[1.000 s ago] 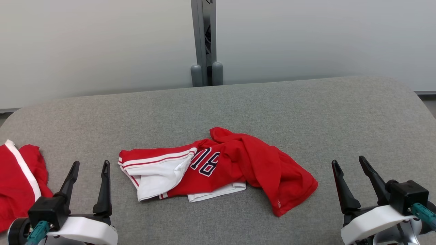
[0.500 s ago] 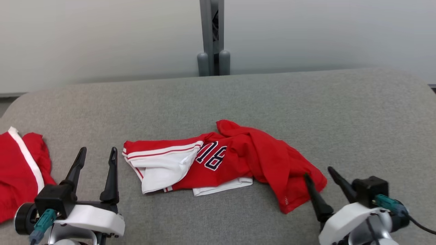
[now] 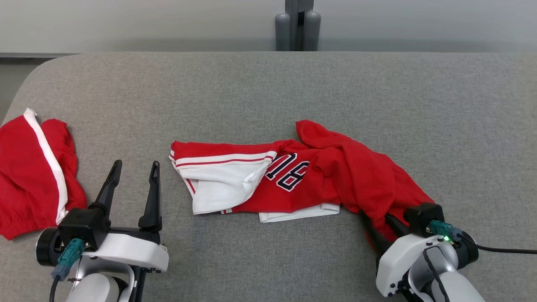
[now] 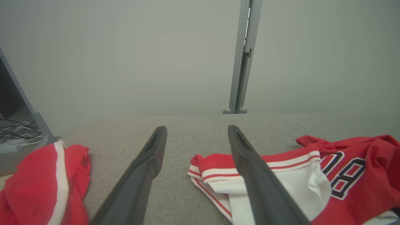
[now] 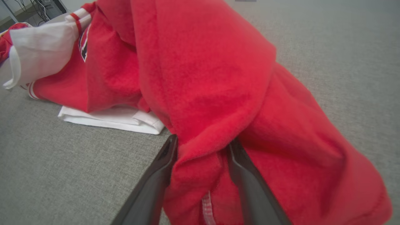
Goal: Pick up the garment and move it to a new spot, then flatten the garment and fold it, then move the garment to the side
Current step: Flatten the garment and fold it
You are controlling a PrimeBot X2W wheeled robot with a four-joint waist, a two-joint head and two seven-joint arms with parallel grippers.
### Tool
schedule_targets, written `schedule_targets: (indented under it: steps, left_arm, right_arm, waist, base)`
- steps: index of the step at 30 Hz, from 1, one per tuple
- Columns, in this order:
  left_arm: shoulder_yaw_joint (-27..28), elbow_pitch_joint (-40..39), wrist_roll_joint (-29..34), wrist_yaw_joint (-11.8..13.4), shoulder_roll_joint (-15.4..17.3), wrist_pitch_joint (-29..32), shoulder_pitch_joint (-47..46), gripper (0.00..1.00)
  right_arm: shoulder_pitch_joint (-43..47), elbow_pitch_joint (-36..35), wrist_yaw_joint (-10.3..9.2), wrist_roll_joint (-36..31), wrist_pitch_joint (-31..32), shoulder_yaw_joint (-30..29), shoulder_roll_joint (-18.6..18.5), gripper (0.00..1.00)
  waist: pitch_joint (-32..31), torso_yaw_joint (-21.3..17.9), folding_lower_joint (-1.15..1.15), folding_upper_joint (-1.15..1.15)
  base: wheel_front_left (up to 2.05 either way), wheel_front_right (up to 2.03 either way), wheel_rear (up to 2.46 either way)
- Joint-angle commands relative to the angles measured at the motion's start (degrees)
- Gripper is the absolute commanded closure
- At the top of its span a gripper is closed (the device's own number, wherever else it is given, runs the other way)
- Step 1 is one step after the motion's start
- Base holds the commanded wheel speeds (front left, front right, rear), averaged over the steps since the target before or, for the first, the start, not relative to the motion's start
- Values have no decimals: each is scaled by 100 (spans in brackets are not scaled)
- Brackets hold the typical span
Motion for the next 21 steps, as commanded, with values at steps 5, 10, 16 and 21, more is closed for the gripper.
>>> schedule_targets:
  steps: [5,10,16,21]
  left_arm:
    - [-5,125,33,-52,-33,-98,-178,0]
    - [21,225,20,-75,-46,-140,-232,0]
    - [26,291,10,-104,-45,-179,-285,0]
    - [-11,334,9,-145,-23,-180,-347,0]
  right_arm:
    - [-218,-148,1,109,-208,-133,-136,100]
    - [-388,-652,1,90,-189,-531,-256,100]
    - [-567,-983,0,371,-5,-1123,-268,100]
    - [-725,-301,0,861,91,-1862,-327,100]
  waist:
    - [69,7,0,0]
    - [31,-128,0,0]
    - [12,-261,0,0]
    - [51,-329,0,0]
  base:
    - [0,0,0]
    - [0,0,0]
    - [0,0,0]
    - [0,0,0]
